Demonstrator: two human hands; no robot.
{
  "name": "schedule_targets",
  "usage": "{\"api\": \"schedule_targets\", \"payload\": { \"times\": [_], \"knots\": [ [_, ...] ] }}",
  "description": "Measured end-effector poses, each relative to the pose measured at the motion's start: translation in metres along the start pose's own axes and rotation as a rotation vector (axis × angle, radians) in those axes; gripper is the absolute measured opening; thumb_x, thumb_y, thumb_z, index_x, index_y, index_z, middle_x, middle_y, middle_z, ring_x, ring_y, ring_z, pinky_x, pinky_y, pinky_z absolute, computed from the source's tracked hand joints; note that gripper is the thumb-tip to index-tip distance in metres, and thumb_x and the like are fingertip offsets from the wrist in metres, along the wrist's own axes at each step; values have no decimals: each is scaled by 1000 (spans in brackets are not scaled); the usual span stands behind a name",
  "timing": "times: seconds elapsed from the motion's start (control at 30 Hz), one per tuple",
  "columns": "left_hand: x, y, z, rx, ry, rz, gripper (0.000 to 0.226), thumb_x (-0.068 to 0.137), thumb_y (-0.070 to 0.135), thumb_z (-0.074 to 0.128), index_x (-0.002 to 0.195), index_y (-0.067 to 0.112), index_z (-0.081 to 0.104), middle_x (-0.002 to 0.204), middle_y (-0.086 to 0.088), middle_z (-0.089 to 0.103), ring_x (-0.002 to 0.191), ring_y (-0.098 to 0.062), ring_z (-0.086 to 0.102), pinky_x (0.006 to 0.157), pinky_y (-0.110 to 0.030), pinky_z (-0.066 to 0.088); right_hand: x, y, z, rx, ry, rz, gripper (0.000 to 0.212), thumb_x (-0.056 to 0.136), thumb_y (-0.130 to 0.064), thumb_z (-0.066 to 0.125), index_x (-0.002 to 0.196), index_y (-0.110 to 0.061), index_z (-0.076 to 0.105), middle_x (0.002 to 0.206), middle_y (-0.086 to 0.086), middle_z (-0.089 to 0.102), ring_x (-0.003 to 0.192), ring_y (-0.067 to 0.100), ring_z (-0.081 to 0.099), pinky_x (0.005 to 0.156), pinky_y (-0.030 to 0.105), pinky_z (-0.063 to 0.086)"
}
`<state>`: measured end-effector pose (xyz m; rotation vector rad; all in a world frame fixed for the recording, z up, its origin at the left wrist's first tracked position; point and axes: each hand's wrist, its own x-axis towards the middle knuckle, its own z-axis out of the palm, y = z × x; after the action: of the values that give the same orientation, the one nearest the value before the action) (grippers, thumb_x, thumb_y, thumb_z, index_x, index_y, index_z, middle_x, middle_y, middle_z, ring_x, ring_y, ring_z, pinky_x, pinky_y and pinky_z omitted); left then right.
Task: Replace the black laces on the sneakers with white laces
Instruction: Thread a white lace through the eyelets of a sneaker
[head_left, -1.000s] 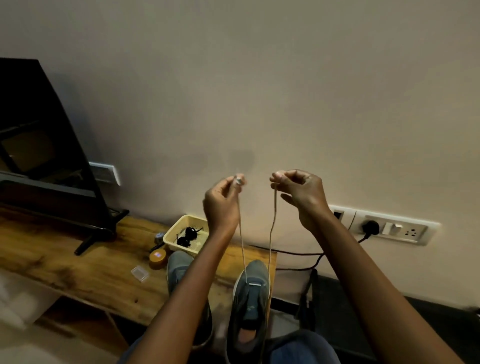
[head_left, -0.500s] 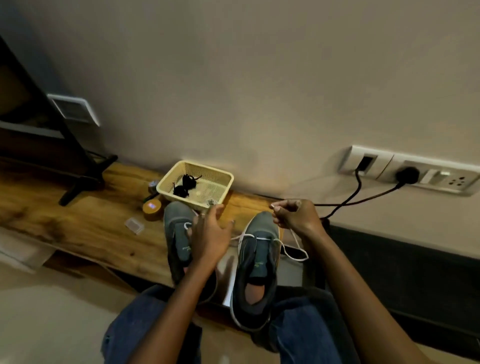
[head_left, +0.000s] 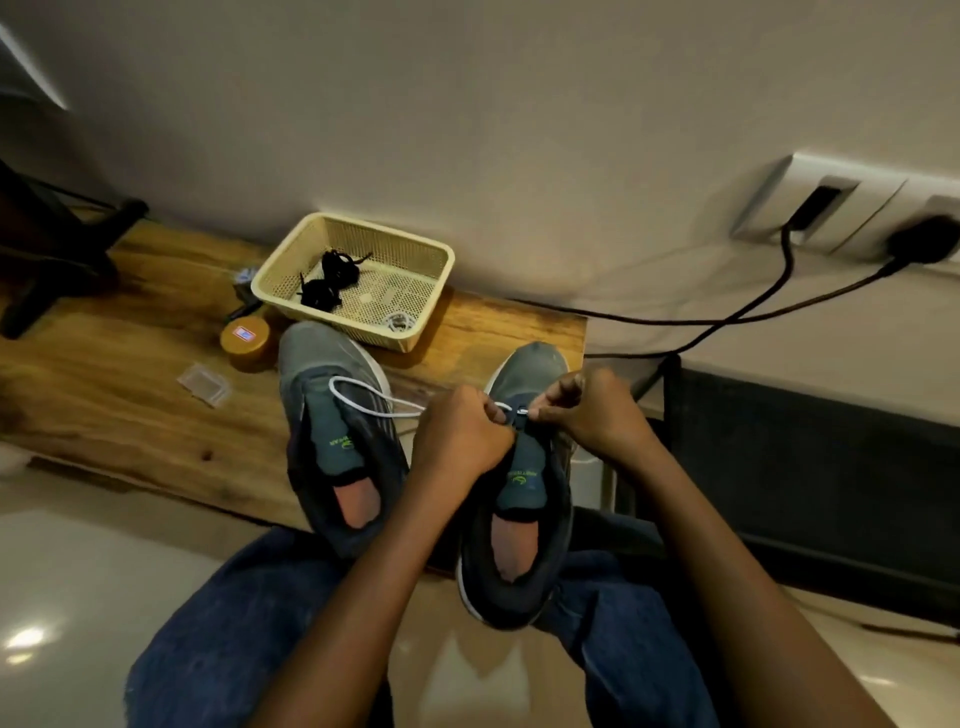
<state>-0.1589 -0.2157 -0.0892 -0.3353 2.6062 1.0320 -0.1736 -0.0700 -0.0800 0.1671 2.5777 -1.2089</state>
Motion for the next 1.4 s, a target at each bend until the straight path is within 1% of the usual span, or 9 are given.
{"api": "schedule_targets", "payload": {
  "times": [0.1, 0.27, 0.4, 0.53, 0.67, 0.93, 1.07, 1.23, 1.4],
  "knots": [
    [9, -4, -4, -30, -43, 39, 9, 80, 15, 70, 86, 15, 77, 91, -9, 74, 90, -25, 67, 75, -31, 51, -2, 1, 3, -53, -7, -32, 5, 80, -8, 74, 78, -4, 74, 71, -2, 68, 63, -2, 58, 63, 15, 49],
    [19, -14, -5, -176, -103, 9, 11, 82, 8, 71, 91, 11, 76, 92, -8, 74, 87, -21, 67, 76, -28, 51, -3, -2, 15, -142, 14, -76, 6, 80, -11, 74, 75, -7, 74, 79, 8, 73, 78, 16, 68, 78, 38, 56],
    [18, -15, -7, -227, -112, -7, 12, 83, 8, 71, 93, 11, 75, 87, -5, 71, 78, -12, 61, 66, -21, 45, -2, 1, 20, -133, 50, -68, 6, 82, -12, 72, 77, -8, 74, 81, 5, 73, 80, 16, 67, 79, 39, 56],
    [19, -15, -5, -273, -108, -22, 11, 82, 6, 71, 91, 12, 76, 87, -8, 73, 78, -15, 63, 73, -26, 50, 0, 4, 27, -146, 86, -77, 9, 82, -12, 71, 75, -6, 73, 77, 9, 72, 78, 21, 67, 77, 44, 55],
    [20, -16, -4, -289, -106, -18, 10, 82, 7, 71, 84, 16, 75, 79, -4, 71, 72, -13, 61, 71, -25, 49, 2, 5, 31, -186, 112, -81, 11, 82, -13, 68, 74, -6, 72, 78, 10, 72, 81, 24, 66, 77, 44, 54],
    [20, -17, -2, -299, -118, -33, 11, 83, 6, 70, 84, 16, 74, 83, -5, 72, 75, -15, 63, 71, -26, 50, 5, 6, 32, -252, 117, -95, 18, 82, -10, 62, 72, 4, 67, 77, 25, 66, 78, 36, 62, 73, 46, 51],
    [21, -16, -2, -305, -110, -29, 11, 82, 6, 70, 86, 15, 75, 82, -6, 72, 76, -17, 64, 75, -30, 53, 5, 6, 32, -253, 104, -91, 18, 83, -11, 64, 75, 4, 68, 79, 24, 67, 79, 35, 63, 72, 42, 50],
    [20, -17, 0, -312, -111, -27, 11, 82, 5, 70, 87, 13, 75, 85, -7, 72, 78, -18, 64, 79, -32, 54, 5, 7, 33, -260, 106, -106, 19, 83, -11, 63, 73, 5, 67, 80, 28, 65, 77, 37, 62, 71, 44, 51],
    [18, -17, -2, -307, -116, -3, 14, 83, 8, 70, 76, 20, 72, 82, -4, 71, 79, -17, 64, 80, -33, 54, 4, 7, 32, -255, 115, -108, 18, 83, -13, 64, 74, 1, 69, 76, 20, 68, 75, 29, 64, 67, 41, 51]
  ]
}}
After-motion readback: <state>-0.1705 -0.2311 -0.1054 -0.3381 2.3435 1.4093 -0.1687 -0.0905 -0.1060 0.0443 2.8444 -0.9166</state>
